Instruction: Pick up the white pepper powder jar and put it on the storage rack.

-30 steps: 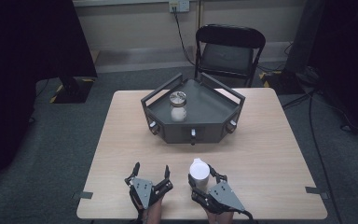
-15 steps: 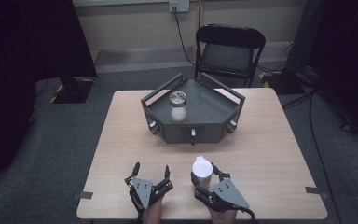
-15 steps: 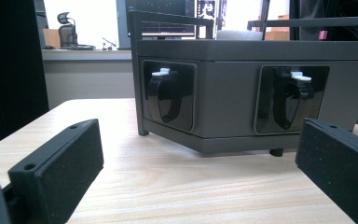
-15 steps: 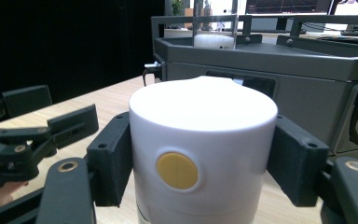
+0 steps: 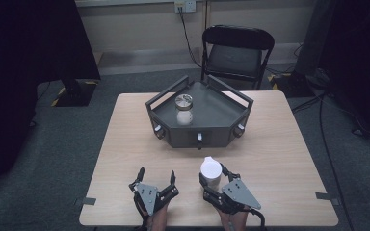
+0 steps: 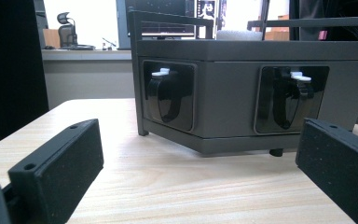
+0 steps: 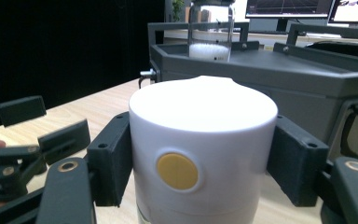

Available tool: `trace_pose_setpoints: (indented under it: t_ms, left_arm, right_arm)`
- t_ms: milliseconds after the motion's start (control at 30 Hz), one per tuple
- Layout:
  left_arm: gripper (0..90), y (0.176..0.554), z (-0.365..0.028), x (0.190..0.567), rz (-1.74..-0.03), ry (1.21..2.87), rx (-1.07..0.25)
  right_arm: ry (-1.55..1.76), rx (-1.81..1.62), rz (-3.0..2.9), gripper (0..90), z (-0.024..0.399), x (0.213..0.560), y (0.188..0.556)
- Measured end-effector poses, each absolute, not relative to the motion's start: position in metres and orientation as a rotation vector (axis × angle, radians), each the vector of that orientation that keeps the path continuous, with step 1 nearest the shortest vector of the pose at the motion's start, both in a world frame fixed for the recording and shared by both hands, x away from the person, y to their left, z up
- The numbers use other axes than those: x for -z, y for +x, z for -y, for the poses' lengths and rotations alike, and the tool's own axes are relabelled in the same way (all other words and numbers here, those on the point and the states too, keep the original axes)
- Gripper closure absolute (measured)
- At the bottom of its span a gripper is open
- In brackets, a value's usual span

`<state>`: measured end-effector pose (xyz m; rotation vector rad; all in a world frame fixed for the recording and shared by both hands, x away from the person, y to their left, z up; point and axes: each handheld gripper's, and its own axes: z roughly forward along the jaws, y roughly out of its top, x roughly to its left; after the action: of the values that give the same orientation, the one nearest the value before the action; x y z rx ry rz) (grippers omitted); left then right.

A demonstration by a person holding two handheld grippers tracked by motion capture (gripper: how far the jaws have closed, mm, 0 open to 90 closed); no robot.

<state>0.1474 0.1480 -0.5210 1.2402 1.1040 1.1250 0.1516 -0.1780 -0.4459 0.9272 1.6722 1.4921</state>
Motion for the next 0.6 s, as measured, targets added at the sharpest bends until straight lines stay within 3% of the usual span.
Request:
trace_pose_setpoints:
  t_ms: [600]
  left_arm:
    - [0.0, 0.147, -0.148, 0.521, -1.104, 1.240, -1.125]
  right_arm:
    - [0.855, -1.511, -1.691, 30.5, 0.188, 0.414, 0.169]
